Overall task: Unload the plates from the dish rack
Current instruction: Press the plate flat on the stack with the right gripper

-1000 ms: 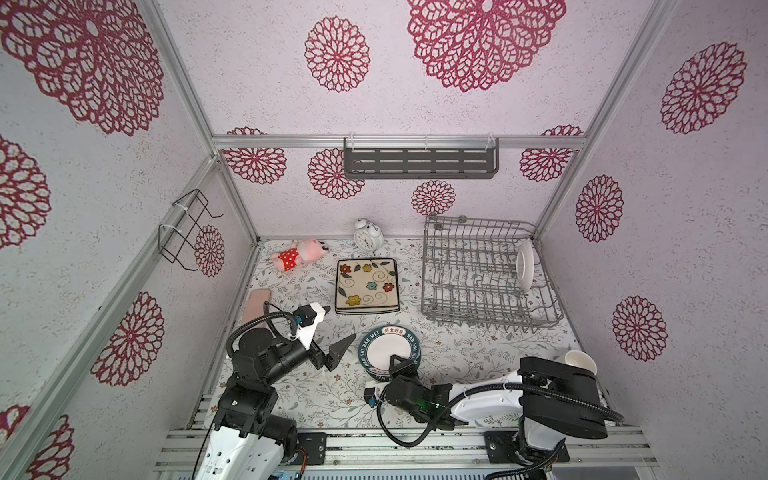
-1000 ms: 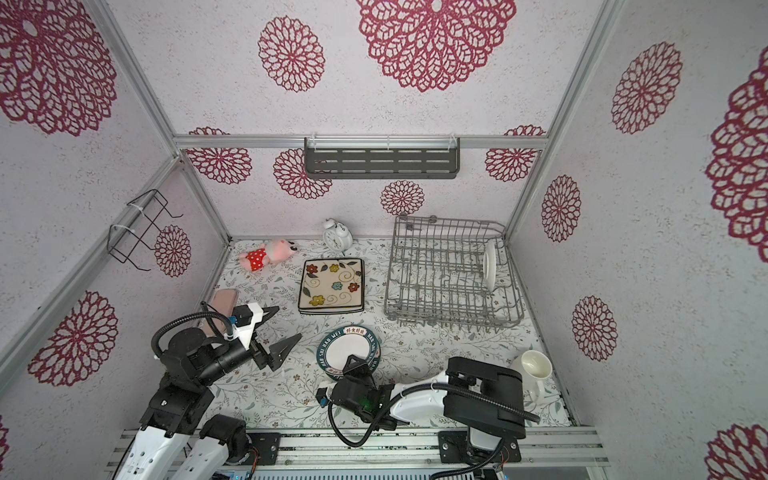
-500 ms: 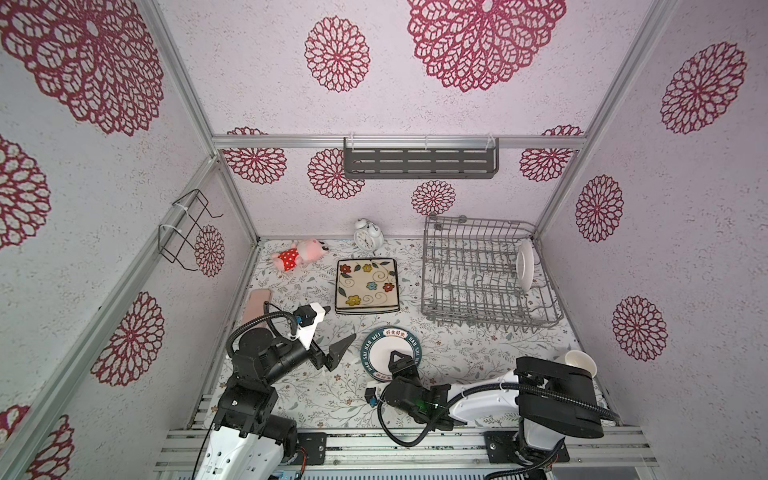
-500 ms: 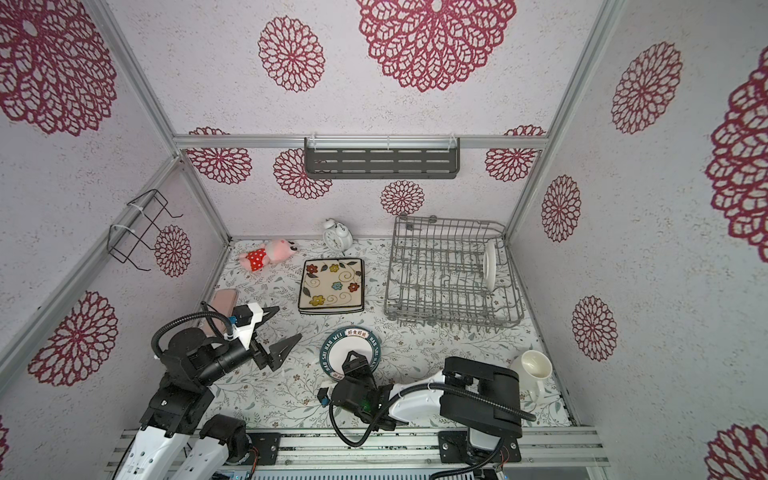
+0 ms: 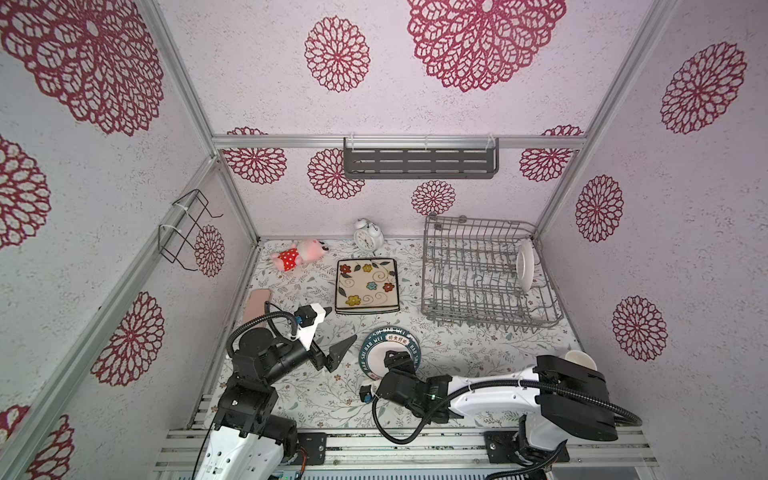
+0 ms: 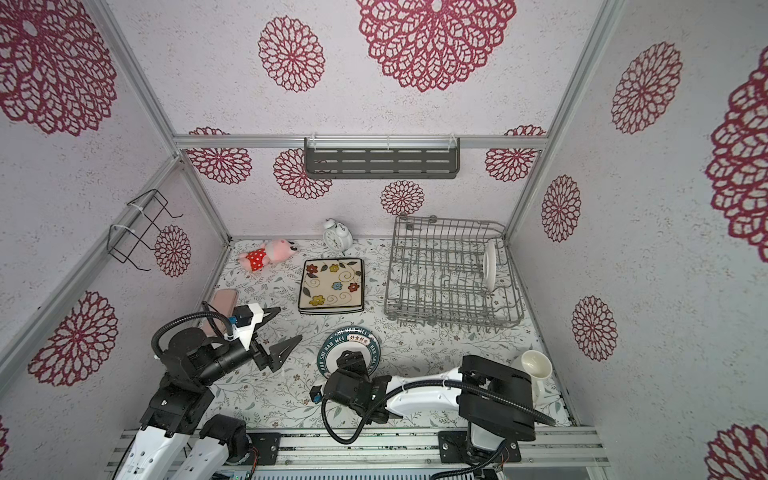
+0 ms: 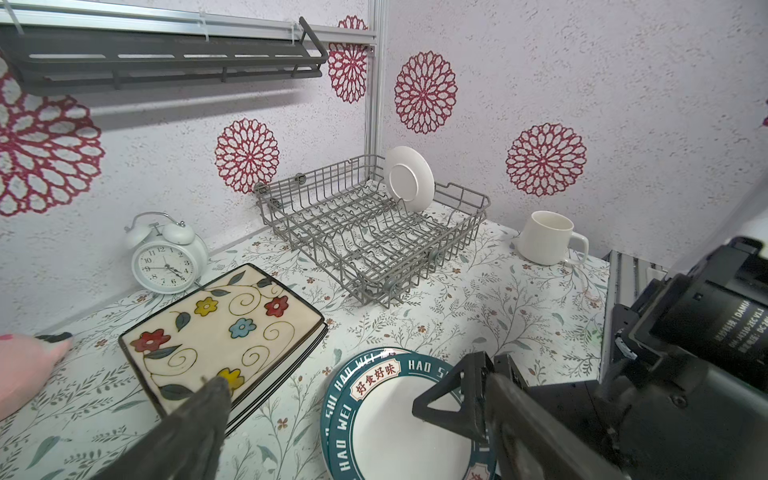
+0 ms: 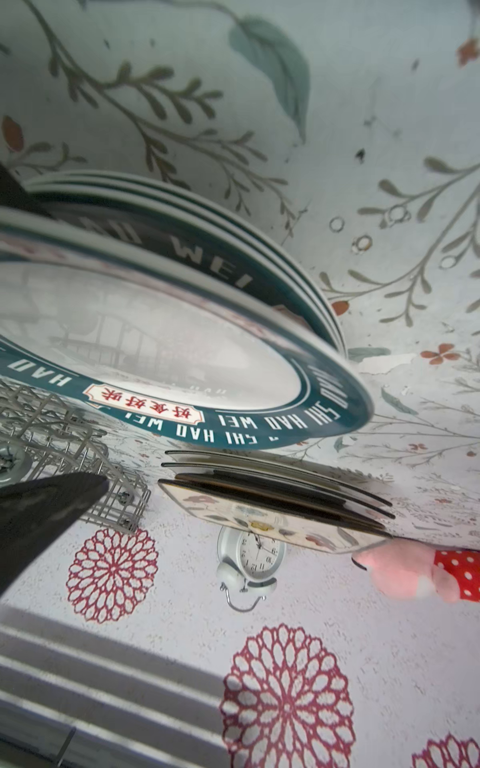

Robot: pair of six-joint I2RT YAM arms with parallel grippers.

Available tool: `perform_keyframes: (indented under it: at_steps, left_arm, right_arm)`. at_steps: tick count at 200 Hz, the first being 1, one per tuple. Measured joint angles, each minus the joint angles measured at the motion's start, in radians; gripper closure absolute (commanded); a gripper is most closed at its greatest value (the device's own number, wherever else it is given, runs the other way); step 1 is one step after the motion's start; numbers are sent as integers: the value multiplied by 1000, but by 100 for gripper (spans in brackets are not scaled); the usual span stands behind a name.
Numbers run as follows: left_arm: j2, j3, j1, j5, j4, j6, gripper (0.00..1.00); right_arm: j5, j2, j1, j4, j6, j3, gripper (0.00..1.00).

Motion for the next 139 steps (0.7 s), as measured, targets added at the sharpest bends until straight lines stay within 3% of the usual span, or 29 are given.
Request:
perform_keyframes:
  at_steps: [139]
  left_arm:
    - [0, 0, 0, 2, 0, 0, 3]
  right_arm:
    - [-152, -1, -55, -271, 77, 110, 22]
